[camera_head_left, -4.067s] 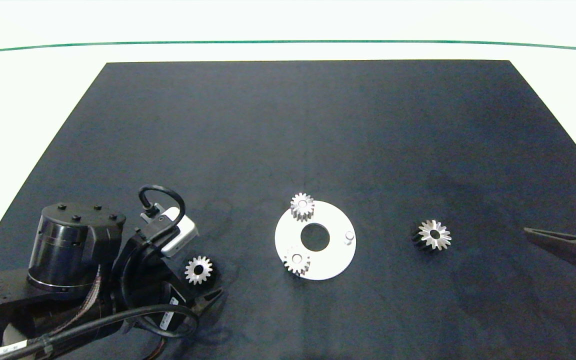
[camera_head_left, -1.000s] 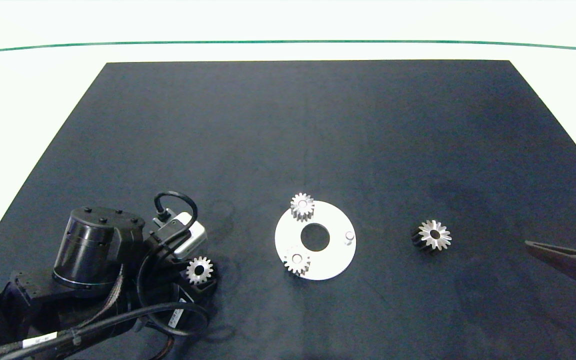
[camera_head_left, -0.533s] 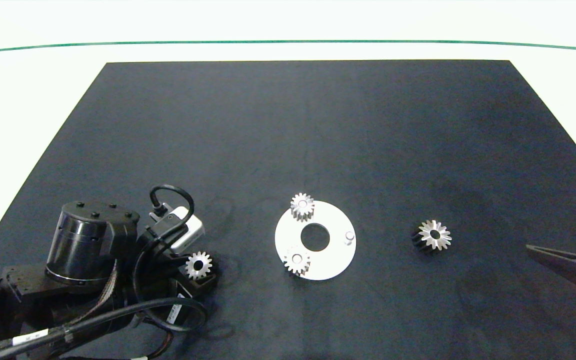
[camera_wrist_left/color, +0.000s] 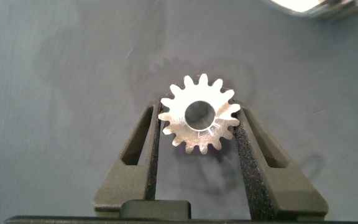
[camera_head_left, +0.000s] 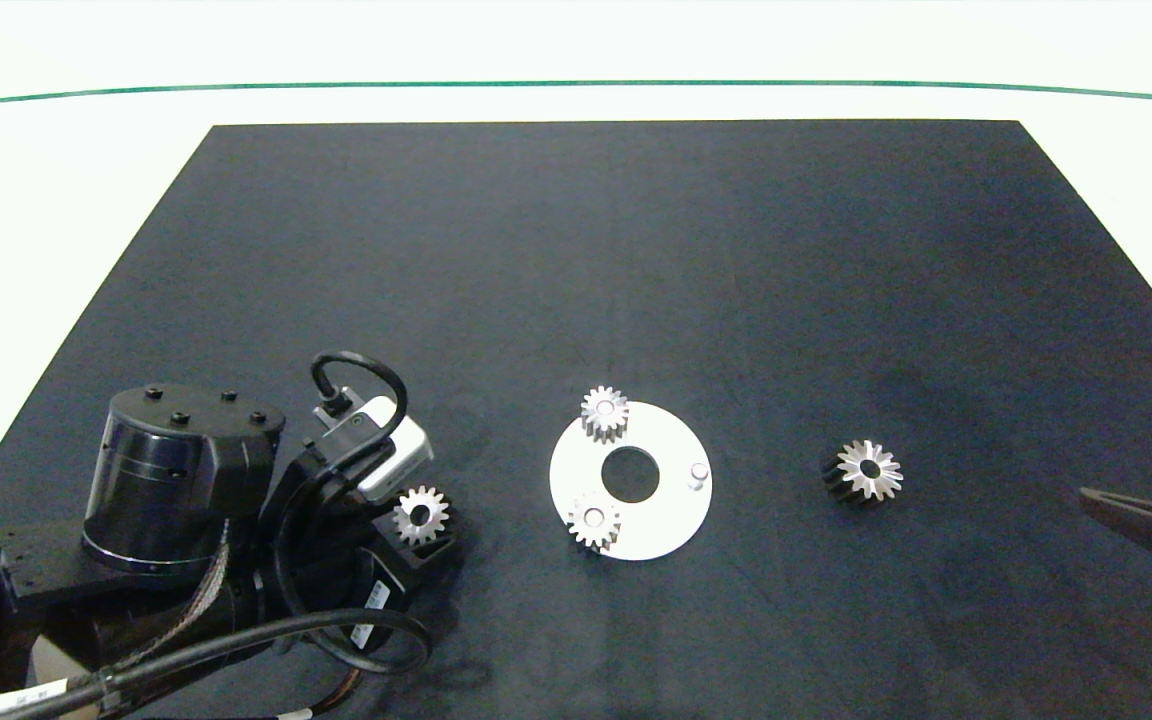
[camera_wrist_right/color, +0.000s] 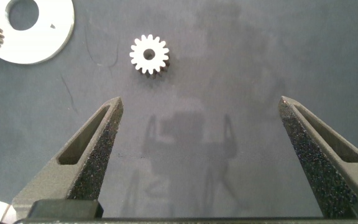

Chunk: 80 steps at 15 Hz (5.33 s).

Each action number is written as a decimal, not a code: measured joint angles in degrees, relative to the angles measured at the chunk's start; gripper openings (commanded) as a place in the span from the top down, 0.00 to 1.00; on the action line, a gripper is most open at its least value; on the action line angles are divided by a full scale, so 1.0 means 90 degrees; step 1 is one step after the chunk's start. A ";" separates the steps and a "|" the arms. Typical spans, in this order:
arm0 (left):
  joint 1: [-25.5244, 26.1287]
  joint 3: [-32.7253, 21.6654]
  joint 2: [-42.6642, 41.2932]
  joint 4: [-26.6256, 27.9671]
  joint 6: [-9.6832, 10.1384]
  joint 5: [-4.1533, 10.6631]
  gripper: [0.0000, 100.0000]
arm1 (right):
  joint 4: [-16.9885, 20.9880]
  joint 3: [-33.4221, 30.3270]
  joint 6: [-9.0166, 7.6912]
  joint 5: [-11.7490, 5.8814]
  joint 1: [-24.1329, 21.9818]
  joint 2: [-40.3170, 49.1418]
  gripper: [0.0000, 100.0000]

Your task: Remove an incorrectly installed larger gear and replace it with the correct smaller gear

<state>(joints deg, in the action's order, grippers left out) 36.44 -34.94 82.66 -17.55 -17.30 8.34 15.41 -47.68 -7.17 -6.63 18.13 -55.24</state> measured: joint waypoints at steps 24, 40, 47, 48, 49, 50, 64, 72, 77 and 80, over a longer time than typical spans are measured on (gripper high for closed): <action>0.2662 -0.4879 0.2468 0.3095 -0.0194 0.1495 0.78 | 0.0299 0.0545 0.0257 -0.0126 -0.1111 0.1654 0.00; 0.2716 -0.6191 0.3583 0.3260 -0.0176 0.1490 0.78 | 0.0294 0.0855 0.0362 -0.0084 -0.1099 0.1804 0.00; 0.2471 -0.6209 0.3675 0.3252 -0.0187 0.1490 0.78 | 0.0297 0.0853 0.0461 -0.0080 -0.1086 0.1811 0.00; 0.2458 -0.6204 0.3675 0.3252 -0.0191 0.1489 0.78 | 0.0294 0.0853 0.0461 -0.0074 -0.1086 0.1811 0.00; 0.2414 -0.6191 0.3672 0.3251 -0.0194 0.1486 0.78 | 0.0297 0.0853 0.0463 -0.0077 -0.1086 0.1811 0.00; 0.2388 -0.6168 0.3668 0.3239 -0.0188 0.1486 0.78 | 0.0297 0.0853 0.0466 -0.0077 -0.1086 0.1814 0.00; 0.2171 -0.6034 0.3669 0.3258 -0.0184 0.1490 0.78 | 0.0287 0.0970 0.0458 -0.0070 -0.1078 0.1816 0.00; 0.2189 -0.6212 0.3672 0.3405 -0.0194 0.1486 0.78 | 0.0290 0.0982 0.0461 -0.0060 -0.1069 0.1819 0.00; 0.2238 -0.6301 0.3690 0.3524 -0.0179 0.1490 0.78 | 0.0290 0.1020 0.0470 -0.0060 -0.1069 0.1868 0.00; 0.2247 -0.6331 0.3751 0.3508 -0.0176 0.1498 0.78 | 0.0290 0.1028 0.0546 -0.0060 -0.1069 0.1887 0.00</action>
<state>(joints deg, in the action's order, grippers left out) 56.66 -91.92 116.42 14.02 -18.88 21.82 18.02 -38.42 -2.26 -7.17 8.51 -38.25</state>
